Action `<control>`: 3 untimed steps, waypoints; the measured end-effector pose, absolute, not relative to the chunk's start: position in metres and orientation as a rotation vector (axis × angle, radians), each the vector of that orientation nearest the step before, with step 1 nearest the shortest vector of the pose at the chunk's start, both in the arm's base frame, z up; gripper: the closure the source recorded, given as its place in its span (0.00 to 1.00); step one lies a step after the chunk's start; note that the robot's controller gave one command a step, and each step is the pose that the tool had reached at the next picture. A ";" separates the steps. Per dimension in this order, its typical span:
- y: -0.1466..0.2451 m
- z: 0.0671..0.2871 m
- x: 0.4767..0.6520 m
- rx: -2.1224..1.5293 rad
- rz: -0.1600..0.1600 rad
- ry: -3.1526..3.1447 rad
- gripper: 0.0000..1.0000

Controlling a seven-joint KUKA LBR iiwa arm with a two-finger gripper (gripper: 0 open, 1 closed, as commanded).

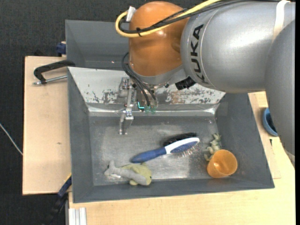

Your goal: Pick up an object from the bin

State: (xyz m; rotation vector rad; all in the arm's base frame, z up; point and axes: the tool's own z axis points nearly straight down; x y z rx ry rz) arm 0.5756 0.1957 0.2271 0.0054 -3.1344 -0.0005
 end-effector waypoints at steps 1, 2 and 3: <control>0.198 0.142 0.598 -0.391 0.000 -3.113 0.00; 0.164 0.114 0.490 -0.255 0.005 -3.122 0.00; 0.102 0.075 0.506 -0.125 -0.003 -3.137 0.00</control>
Offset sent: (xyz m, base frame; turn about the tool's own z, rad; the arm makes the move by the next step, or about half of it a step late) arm 0.0234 0.0022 -0.0844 0.2536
